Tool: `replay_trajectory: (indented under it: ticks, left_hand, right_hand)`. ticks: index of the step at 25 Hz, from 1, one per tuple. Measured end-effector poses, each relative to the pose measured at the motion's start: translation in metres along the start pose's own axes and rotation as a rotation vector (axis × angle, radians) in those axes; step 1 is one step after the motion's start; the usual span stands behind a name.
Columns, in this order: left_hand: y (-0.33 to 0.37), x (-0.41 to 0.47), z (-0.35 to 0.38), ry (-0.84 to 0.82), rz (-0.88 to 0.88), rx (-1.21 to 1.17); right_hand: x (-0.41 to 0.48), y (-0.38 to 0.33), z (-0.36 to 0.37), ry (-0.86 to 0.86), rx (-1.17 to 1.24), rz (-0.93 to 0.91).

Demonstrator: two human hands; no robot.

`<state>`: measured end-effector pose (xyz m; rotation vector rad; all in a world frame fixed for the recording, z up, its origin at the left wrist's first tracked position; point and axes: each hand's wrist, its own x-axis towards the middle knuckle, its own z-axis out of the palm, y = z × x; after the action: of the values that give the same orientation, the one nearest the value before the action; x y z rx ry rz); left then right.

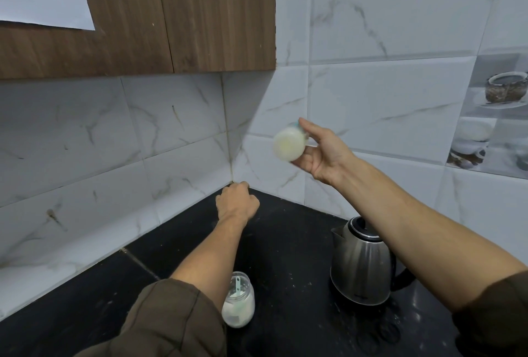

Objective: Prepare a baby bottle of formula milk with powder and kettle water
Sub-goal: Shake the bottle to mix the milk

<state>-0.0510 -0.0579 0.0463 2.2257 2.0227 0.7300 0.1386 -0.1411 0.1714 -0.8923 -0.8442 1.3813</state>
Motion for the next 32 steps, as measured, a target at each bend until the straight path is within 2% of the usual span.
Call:
replay_trajectory:
  ticks: [2,3,4,6,8,10,13,14,15,18,19,21,23,25,27,30,32]
  left_hand:
    - [-0.001,0.000,0.000,0.006,-0.007,-0.002]
    - [-0.002,0.001,0.000,0.009,-0.008,0.001]
    - [-0.002,0.002,-0.001,0.012,-0.006,0.006]
    - [0.000,0.005,-0.001,0.018,0.003,0.012]
    - [0.002,0.008,-0.003,0.031,0.012,0.018]
    - [0.003,0.009,-0.004,0.036,0.014,0.015]
    - [0.005,0.008,-0.003,0.043,0.012,0.010]
    - [0.005,0.008,-0.003,0.043,0.014,0.009]
    - [0.006,0.009,-0.003,0.043,0.019,0.008]
    - [0.010,0.010,-0.003,0.041,0.032,0.015]
    - [0.011,0.010,-0.004,0.042,0.032,0.016]
    - [0.009,0.011,-0.003,0.045,0.030,0.012]
    - [0.007,0.010,-0.001,0.047,0.023,0.010]
    - [0.006,0.010,0.000,0.047,0.018,0.011]
    - [0.007,0.011,0.002,0.041,0.021,0.010]
    - [0.009,0.011,0.002,0.038,0.027,0.017]
    - [0.008,0.011,0.001,0.040,0.029,0.025]
  right_hand:
    - [0.006,-0.004,-0.001,0.132,0.173,-0.012]
    - [0.006,-0.004,-0.001,0.141,0.167,-0.001]
    - [0.004,-0.003,0.001,0.102,0.105,0.025]
    - [-0.001,0.002,0.002,-0.087,-0.114,0.052]
    - [-0.005,0.004,0.003,-0.238,-0.257,0.014]
    - [-0.004,0.002,0.005,-0.149,-0.195,-0.038]
    - [0.006,-0.005,0.004,0.126,0.035,-0.083]
    - [0.007,-0.006,0.003,0.129,0.031,-0.075]
    - [0.005,-0.005,0.003,0.073,-0.035,-0.053]
    - [-0.004,0.006,-0.001,-0.235,-0.331,-0.033]
    - [-0.004,0.008,-0.004,-0.275,-0.350,-0.053]
    - [0.001,0.006,-0.007,-0.151,-0.218,-0.099]
    - [0.010,-0.001,-0.012,0.085,0.010,-0.119]
    - [0.014,-0.003,-0.018,0.189,0.138,-0.093]
    - [0.009,0.003,-0.019,0.098,0.000,-0.016]
    - [0.001,0.010,-0.018,-0.164,-0.310,-0.001]
    - [0.000,0.009,-0.016,-0.128,-0.264,-0.046]
